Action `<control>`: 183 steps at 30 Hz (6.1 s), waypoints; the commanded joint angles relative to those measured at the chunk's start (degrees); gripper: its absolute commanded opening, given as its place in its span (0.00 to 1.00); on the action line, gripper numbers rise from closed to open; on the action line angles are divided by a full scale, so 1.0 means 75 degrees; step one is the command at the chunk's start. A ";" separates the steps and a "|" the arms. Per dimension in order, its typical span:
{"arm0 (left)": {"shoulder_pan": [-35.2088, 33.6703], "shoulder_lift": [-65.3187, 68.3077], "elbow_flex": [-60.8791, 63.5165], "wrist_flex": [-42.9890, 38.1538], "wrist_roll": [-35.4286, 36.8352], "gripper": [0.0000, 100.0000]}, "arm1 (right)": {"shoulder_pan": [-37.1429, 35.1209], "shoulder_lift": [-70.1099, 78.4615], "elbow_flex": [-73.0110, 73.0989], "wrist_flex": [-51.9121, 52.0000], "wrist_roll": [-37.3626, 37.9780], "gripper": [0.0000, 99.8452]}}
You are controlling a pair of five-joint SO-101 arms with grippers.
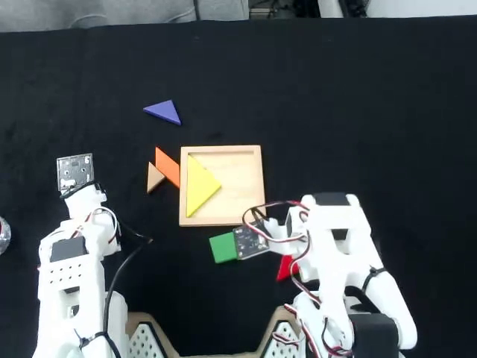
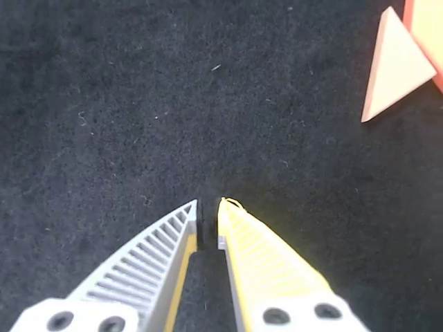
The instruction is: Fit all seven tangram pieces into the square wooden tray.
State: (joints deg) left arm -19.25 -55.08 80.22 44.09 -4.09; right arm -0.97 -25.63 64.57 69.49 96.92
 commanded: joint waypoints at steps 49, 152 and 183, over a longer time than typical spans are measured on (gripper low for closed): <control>0.0041 -0.0105 -0.0076 -0.0105 -0.0012 0.07 | -0.2930 -0.0158 -0.4671 0.0598 -0.6529 0.23; -0.0346 -0.0117 -0.0135 -0.0105 -0.0258 0.07 | -0.3974 0.4812 -0.7320 -0.0973 -0.9459 0.01; -0.0346 -0.0117 -0.0123 -0.0105 -0.0258 0.07 | -0.2673 0.5644 -0.7484 -0.1184 -0.9870 0.01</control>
State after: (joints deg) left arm -21.27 -55.08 80.22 44.09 -5.85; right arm -21.89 15.96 9.27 61.76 22.99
